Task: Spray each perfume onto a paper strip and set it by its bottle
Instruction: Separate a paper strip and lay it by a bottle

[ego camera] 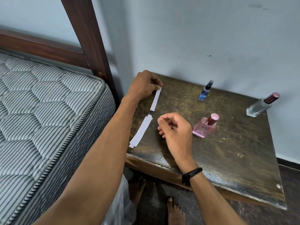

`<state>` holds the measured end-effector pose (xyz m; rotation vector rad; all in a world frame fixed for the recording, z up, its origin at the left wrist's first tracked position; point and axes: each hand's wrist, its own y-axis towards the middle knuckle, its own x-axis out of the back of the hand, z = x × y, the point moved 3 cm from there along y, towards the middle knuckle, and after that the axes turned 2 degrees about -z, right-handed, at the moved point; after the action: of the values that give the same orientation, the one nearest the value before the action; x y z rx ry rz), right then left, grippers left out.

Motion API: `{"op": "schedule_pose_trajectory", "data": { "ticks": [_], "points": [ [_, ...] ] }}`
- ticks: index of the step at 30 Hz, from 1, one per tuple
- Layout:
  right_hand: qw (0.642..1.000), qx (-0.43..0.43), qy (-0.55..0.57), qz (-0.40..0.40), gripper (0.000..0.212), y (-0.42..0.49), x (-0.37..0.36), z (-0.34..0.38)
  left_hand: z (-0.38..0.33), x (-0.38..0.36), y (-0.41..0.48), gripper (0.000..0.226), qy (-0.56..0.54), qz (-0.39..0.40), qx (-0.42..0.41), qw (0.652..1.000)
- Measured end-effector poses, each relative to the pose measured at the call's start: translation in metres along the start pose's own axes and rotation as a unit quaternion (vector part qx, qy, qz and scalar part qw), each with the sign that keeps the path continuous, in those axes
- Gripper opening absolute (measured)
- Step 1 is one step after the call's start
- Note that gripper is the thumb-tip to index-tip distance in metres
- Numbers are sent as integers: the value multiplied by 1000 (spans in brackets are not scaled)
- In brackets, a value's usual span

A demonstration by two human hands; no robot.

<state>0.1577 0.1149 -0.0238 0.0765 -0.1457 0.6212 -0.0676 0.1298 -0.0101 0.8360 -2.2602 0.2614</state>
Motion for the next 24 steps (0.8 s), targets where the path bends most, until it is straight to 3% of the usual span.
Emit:
{"op": "schedule_pose_trajectory", "data": {
  "ticks": [24],
  "points": [
    [1000, 0, -10, 5, 7, 1, 0, -3, 6, 4, -3, 13, -19, -5, 10, 1000]
  ]
}}
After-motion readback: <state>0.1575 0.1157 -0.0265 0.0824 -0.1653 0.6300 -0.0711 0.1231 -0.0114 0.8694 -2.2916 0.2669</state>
